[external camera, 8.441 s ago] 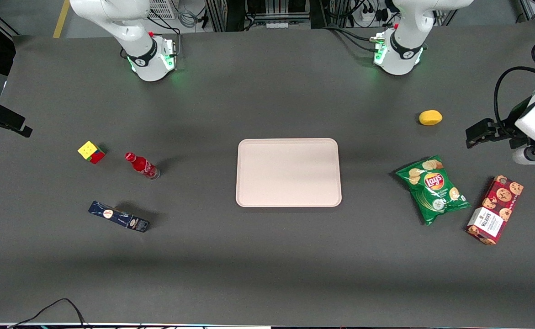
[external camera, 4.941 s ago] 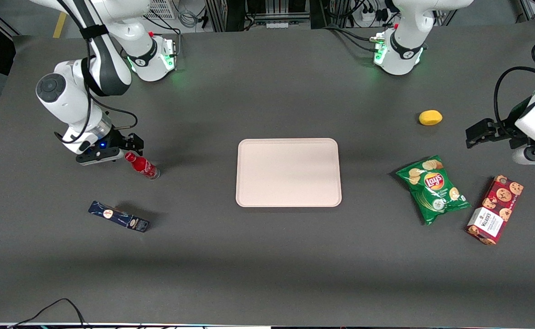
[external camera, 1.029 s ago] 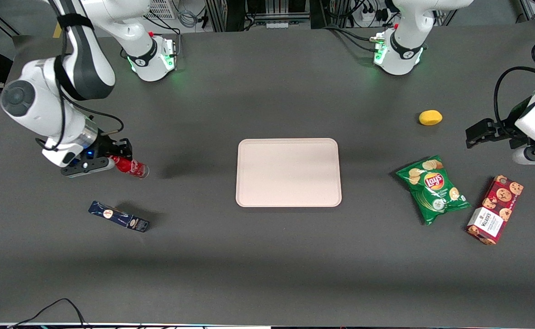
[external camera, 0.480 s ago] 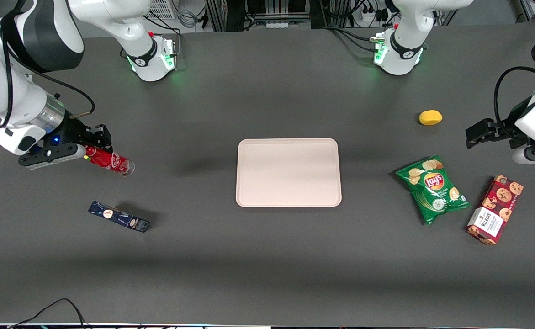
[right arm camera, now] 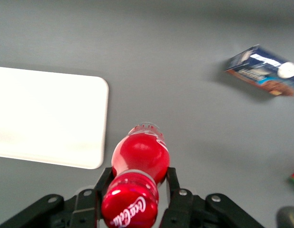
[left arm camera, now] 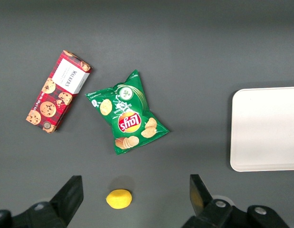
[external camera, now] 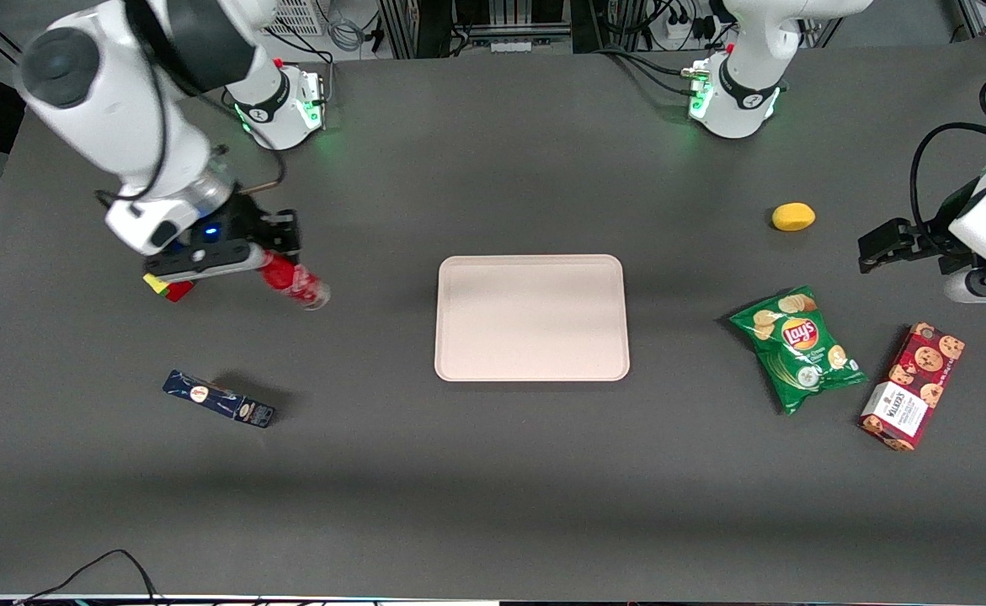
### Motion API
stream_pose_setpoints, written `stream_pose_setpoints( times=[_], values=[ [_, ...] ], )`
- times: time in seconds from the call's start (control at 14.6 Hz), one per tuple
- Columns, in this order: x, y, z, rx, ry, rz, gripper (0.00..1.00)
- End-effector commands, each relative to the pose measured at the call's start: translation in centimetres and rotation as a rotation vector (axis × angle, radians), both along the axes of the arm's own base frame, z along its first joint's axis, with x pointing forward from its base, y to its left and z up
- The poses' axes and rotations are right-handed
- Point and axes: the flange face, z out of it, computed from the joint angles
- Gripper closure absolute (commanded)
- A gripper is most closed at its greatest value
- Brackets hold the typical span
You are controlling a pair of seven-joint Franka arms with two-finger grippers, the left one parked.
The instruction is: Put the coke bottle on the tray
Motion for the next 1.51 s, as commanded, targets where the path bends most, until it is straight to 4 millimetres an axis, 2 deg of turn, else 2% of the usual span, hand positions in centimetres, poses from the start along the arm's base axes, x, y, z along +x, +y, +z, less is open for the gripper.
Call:
stream_pose_setpoints(
  times=[0.0, 0.14, 0.27, 0.62, 0.89, 1.1, 1.44],
  values=[
    [-0.4, 7.7, 0.4, 0.046, 0.017, -0.108, 1.00],
    [-1.0, 11.0, -0.4, 0.025, 0.016, -0.158, 1.00],
    [-1.8, 14.4, -2.4, 0.005, 0.000, -0.158, 1.00],
    [-1.1, 18.6, -9.9, 0.032, 0.007, -0.131, 1.00],
    [-0.6, 20.4, -16.5, -0.013, -0.046, -0.129, 1.00],
    [-0.2, 20.6, -20.5, -0.041, -0.033, -0.123, 1.00],
    [-0.9, 21.5, -22.6, -0.058, -0.033, -0.122, 1.00]
  ],
)
